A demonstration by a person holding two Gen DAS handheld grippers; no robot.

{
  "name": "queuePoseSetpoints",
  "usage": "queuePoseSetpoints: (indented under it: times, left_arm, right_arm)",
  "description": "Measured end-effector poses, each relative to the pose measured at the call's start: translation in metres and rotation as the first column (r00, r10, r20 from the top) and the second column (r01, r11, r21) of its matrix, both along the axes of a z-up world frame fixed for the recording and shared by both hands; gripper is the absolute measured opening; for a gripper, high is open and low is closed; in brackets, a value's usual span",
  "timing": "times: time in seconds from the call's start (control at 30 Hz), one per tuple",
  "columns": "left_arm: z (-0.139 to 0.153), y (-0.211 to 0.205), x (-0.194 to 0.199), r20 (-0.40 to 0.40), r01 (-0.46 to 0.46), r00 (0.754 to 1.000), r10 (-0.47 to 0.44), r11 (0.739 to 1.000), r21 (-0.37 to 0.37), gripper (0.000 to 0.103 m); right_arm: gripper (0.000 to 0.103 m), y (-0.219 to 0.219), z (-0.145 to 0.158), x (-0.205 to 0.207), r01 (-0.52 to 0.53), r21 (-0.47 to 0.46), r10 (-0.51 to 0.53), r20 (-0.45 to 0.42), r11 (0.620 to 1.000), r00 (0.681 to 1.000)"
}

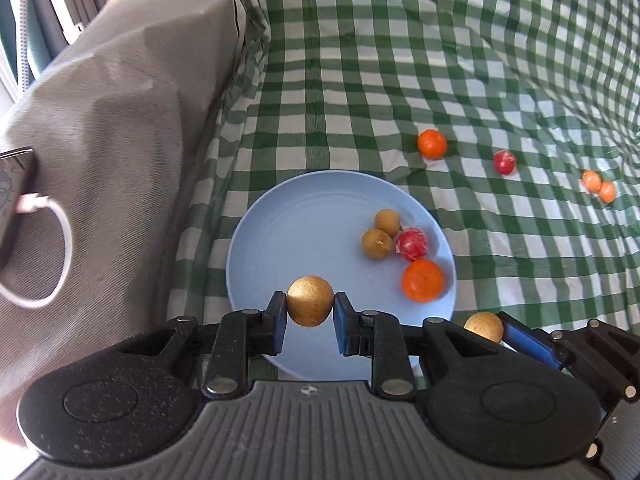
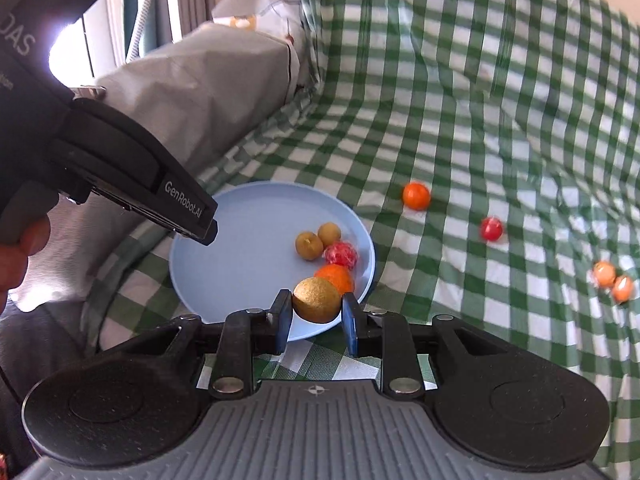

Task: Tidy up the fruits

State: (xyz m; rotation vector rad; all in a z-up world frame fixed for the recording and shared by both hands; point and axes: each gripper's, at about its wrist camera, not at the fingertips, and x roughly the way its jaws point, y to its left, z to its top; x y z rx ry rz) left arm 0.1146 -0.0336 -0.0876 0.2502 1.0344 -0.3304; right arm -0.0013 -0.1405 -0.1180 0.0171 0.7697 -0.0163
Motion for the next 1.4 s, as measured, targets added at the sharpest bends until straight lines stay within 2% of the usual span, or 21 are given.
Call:
queuePoseSetpoints:
  times: [0.33, 0.37, 0.4, 0.43, 0.47, 0.5, 0.57, 0.67, 0.77, 0.9, 1.0, 1.13, 1.4]
  left_arm:
    - [-0.03, -0.015, 0.031, -0.034, 0.004, 0.999, -0.002, 0.999, 0.052, 0.027]
    - [-0.031, -0.016, 0.032, -0.027, 0.003, 1.0, -0.001, 0.998, 0.057, 0.033]
    - [-0.031, -0.017, 0.033, -0.022, 0.001, 1.0, 0.0, 0.998, 0.06, 0.056]
    - [-0.03, -0.017, 0.034, -0.018, 0.003, 1.0, -0.002, 0.998, 0.058, 0.071]
    - [-0.029, -0.017, 0.034, -0.01, 0.004, 1.0, -0.003, 0.999, 0.054, 0.096]
    - [-0.027, -0.016, 0.032, 0.004, 0.002, 1.0, -0.002, 0.998, 0.055, 0.103]
    - [-0.021, -0.016, 0.026, 0.015, 0.015, 1.0, -0.016, 0.998, 0.066, 0.103]
    - [-0.02, -0.015, 0.019, -0.014, 0.034, 0.999, -0.033, 0.994, 0.108, 0.103]
    - [-0.017, -0.008, 0.007, -0.043, 0.028, 0.999, -0.023, 0.992, 0.124, 0.103]
    - [-0.005, 0.002, -0.016, -0.046, 0.019, 0.999, -0.014, 0.993, 0.114, 0.103]
    - [0.006, 0.009, -0.036, -0.027, 0.011, 1.0, -0.008, 0.992, 0.125, 0.103]
    - [0.025, 0.017, -0.064, 0.001, 0.013, 1.0, -0.013, 0.991, 0.135, 0.103]
    - [0.052, 0.041, -0.105, 0.052, -0.032, 0.998, 0.027, 0.994, 0.105, 0.103]
  right_arm:
    - [0.028, -0.002, -0.028, 0.035, -0.009, 0.03, 0.01, -0.052, 1.0, 0.999]
    - [0.028, -0.002, -0.03, 0.038, -0.01, 0.036, 0.012, -0.057, 0.999, 0.998]
    - [0.028, -0.003, -0.032, 0.042, -0.014, 0.047, 0.017, -0.064, 0.999, 0.998]
    - [0.028, -0.004, -0.033, 0.045, -0.018, 0.061, 0.022, -0.073, 0.998, 0.997]
    - [0.032, -0.005, -0.033, 0.048, -0.009, 0.069, 0.014, -0.075, 0.998, 0.997]
    - [0.038, -0.006, -0.033, 0.049, 0.004, 0.073, 0.001, -0.076, 0.997, 0.997]
    - [0.065, -0.009, -0.033, 0.05, 0.017, 0.078, -0.01, -0.086, 0.997, 0.996]
    - [0.083, -0.011, -0.029, 0.041, 0.042, 0.075, -0.034, -0.097, 0.996, 0.995]
    - [0.092, -0.01, -0.024, 0.022, 0.052, 0.083, -0.042, -0.127, 0.995, 0.991]
    - [0.096, -0.015, -0.012, -0.006, 0.128, 0.18, -0.097, -0.176, 0.975, 0.98]
    - [0.097, -0.016, 0.002, -0.027, 0.181, 0.22, -0.146, -0.168, 0.959, 0.975]
    - [0.097, -0.01, 0.022, -0.047, 0.181, 0.201, -0.162, -0.106, 0.963, 0.981]
    - [0.098, 0.005, 0.051, -0.082, 0.164, 0.17, -0.165, -0.011, 0.972, 0.986]
